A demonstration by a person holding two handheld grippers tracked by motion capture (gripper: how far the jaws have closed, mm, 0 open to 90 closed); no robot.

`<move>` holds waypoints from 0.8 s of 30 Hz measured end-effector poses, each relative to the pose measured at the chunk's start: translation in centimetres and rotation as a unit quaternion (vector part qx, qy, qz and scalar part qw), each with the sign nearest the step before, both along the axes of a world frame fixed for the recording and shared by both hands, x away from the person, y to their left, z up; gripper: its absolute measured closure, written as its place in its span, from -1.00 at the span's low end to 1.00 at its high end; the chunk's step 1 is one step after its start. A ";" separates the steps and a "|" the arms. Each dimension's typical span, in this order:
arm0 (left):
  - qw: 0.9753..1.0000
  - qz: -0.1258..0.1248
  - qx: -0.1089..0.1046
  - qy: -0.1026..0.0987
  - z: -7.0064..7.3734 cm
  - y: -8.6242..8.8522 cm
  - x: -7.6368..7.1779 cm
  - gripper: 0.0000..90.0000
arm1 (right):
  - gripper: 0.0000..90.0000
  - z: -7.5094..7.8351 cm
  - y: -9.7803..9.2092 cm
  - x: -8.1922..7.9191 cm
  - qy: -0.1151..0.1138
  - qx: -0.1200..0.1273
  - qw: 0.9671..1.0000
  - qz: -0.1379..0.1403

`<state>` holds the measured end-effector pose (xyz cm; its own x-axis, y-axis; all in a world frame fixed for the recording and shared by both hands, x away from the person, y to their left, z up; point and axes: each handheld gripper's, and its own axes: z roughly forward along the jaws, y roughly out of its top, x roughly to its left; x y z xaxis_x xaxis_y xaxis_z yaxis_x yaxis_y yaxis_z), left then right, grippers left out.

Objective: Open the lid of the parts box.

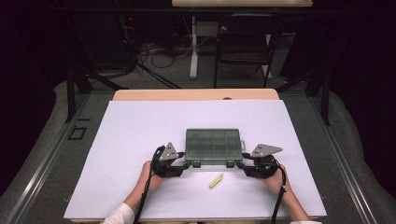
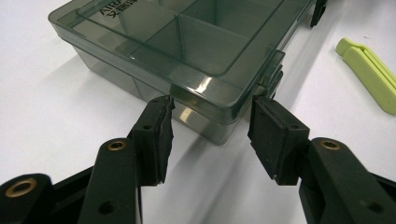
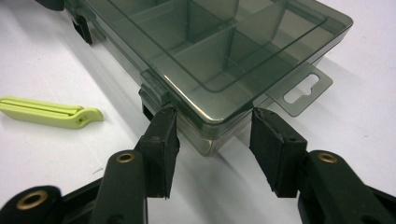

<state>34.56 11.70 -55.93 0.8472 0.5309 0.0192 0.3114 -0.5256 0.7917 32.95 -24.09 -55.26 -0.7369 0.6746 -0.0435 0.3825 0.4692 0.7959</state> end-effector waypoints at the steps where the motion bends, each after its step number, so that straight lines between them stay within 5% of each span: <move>1: 1.000 0.001 0.002 0.000 0.0 0.0 0.0 0.11 | 0.13 0.0 0.0 0.0 0.001 0.001 1.000 0.000; 24: 1.000 0.007 0.002 -0.002 0.2 -0.2 -0.2 0.08 | 0.12 0.2 -0.1 -0.1 -0.006 0.013 1.000 -0.003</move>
<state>34.36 11.54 -55.72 0.8397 0.5424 0.0256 0.3150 -0.5249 0.7908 32.87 -24.23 -55.08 -0.7331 0.6793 -0.0341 0.3755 0.4460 0.8124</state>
